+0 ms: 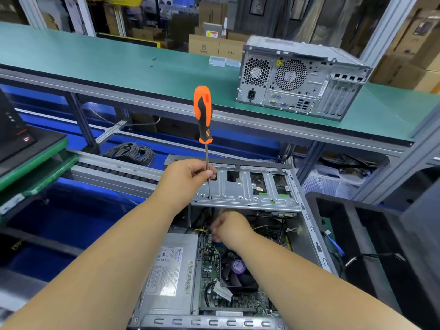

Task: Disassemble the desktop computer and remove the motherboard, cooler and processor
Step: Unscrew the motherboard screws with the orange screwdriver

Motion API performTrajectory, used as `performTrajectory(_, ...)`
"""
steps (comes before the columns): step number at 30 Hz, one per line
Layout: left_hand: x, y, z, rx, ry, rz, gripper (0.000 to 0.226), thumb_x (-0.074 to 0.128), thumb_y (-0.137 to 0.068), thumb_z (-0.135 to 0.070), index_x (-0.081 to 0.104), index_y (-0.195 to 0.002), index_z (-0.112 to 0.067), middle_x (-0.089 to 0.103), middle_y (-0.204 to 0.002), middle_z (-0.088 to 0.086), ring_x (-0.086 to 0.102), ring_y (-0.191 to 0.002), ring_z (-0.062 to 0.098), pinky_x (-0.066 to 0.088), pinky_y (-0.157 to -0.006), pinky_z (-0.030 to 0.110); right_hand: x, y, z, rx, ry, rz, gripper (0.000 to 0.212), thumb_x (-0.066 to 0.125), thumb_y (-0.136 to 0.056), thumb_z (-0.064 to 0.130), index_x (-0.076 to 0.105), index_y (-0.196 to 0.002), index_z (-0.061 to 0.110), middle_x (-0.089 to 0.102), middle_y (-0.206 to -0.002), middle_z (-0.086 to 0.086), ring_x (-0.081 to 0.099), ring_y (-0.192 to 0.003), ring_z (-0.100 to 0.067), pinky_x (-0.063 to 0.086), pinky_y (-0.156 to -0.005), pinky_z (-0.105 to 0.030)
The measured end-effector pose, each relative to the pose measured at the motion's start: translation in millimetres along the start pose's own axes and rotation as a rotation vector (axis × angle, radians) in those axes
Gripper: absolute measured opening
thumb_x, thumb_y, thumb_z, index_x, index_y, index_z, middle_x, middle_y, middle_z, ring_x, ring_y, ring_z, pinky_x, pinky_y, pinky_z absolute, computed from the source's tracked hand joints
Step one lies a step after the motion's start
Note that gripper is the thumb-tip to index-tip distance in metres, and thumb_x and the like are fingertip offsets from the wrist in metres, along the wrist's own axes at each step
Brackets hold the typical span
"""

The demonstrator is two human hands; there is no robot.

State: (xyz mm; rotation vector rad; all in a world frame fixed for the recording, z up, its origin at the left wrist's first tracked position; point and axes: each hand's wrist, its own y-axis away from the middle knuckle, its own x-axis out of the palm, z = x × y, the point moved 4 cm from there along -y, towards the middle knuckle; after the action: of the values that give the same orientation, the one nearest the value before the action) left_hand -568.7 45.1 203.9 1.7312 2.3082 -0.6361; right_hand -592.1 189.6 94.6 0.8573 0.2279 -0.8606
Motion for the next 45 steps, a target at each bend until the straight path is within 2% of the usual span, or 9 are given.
performTrajectory(4, 8, 4, -3, -0.013, -0.055, -0.006, 0.027, 0.060, -0.092, -0.014, 0.070, -0.080, -0.036, 0.071, -0.084, -0.021, 0.065, -0.081, -0.005, 0.047, -0.075, 0.010, -4, 34, -2, -0.044, -0.273, -0.031, 0.025, 0.053, -0.093, -0.007, 0.059, -0.075, 0.010, 0.063, -0.068, -0.009, 0.063, -0.058, -0.013, 0.056, -0.065, -0.022)
performTrajectory(9, 23, 12, -6, -0.064, -0.157, 0.003, 0.020, 0.059, -0.093, -0.018, 0.070, -0.086, -0.034, 0.071, -0.084, -0.018, 0.065, -0.085, 0.000, 0.049, -0.079, 0.019, -47, 82, 2, -0.214, -0.429, -0.224, 0.017, 0.056, -0.095, 0.001, 0.060, -0.082, 0.011, 0.067, -0.074, -0.008, 0.062, -0.056, -0.010, 0.054, -0.058, -0.018)
performTrajectory(13, 30, 16, -11, -0.058, -0.245, -0.005, 0.017, 0.059, -0.094, -0.020, 0.071, -0.092, -0.032, 0.070, -0.088, -0.019, 0.059, -0.081, -0.013, 0.037, -0.065, 0.001, -91, 120, -18, -0.329, -0.292, -0.549, 0.009, 0.067, -0.090, 0.019, 0.064, -0.083, 0.024, 0.065, -0.080, 0.005, 0.059, -0.069, -0.007, 0.044, -0.061, -0.020)
performTrajectory(19, 43, 16, -14, -0.041, -0.384, 0.005, 0.016, 0.058, -0.093, -0.023, 0.073, -0.097, -0.030, 0.072, -0.100, -0.010, 0.063, -0.097, 0.016, 0.050, -0.088, 0.036, -146, 149, -86, -0.221, -0.340, -0.884, 0.008, 0.066, -0.089, 0.017, 0.065, -0.084, 0.023, 0.063, -0.080, 0.005, 0.057, -0.069, -0.007, 0.042, -0.056, -0.017)
performTrajectory(26, 51, 15, -18, 0.032, -0.558, -0.044, 0.016, 0.057, -0.093, -0.029, 0.072, -0.092, -0.033, 0.071, -0.092, -0.007, 0.056, -0.079, 0.017, 0.039, -0.063, 0.028, -158, 167, -156, 0.084, -0.343, -0.969, 0.017, 0.053, -0.090, 0.013, 0.062, -0.083, 0.026, 0.067, -0.088, 0.004, 0.057, -0.067, -0.014, 0.037, -0.050, -0.024)
performTrajectory(33, 53, 14, -17, 0.042, -0.549, -0.041, 0.018, 0.055, -0.093, -0.027, 0.071, -0.091, -0.036, 0.071, -0.088, -0.012, 0.056, -0.075, 0.016, 0.038, -0.060, 0.027, -163, 183, -170, 0.215, -0.377, -1.052, 0.034, 0.046, -0.085, -0.002, 0.061, -0.100, 0.024, 0.060, -0.113, 0.000, 0.062, -0.071, -0.025, 0.041, -0.052, -0.026)
performTrajectory(39, 52, 18, -21, 0.044, -0.533, -0.027, 0.017, 0.055, -0.093, -0.028, 0.071, -0.092, -0.036, 0.070, -0.086, -0.012, 0.057, -0.074, 0.016, 0.042, -0.059, 0.027, -169, 186, -141, 0.075, -0.457, -1.033, 0.032, 0.045, -0.086, 0.003, 0.059, -0.098, 0.029, 0.059, -0.112, 0.005, 0.060, -0.069, -0.020, 0.046, -0.056, -0.031)
performTrajectory(43, 51, 21, -25, 0.048, -0.542, -0.006, 0.018, 0.054, -0.094, -0.029, 0.070, -0.093, -0.038, 0.071, -0.086, -0.008, 0.060, -0.076, 0.018, 0.048, -0.063, 0.031, -164, 180, -95, -0.117, -0.492, -0.952, 0.022, 0.055, -0.091, 0.014, 0.061, -0.090, 0.035, 0.063, -0.096, 0.013, 0.059, -0.071, -0.008, 0.044, -0.053, -0.021)
performTrajectory(45, 50, 21, -25, 0.043, -0.528, 0.003, 0.019, 0.054, -0.094, -0.029, 0.071, -0.097, -0.036, 0.071, -0.090, -0.011, 0.061, -0.080, 0.017, 0.050, -0.068, 0.031, -157, 172, -67, -0.210, -0.479, -0.855, 0.014, 0.061, -0.090, 0.020, 0.063, -0.097, 0.032, 0.064, -0.097, 0.012, 0.063, -0.082, -0.010, 0.049, -0.065, -0.023)
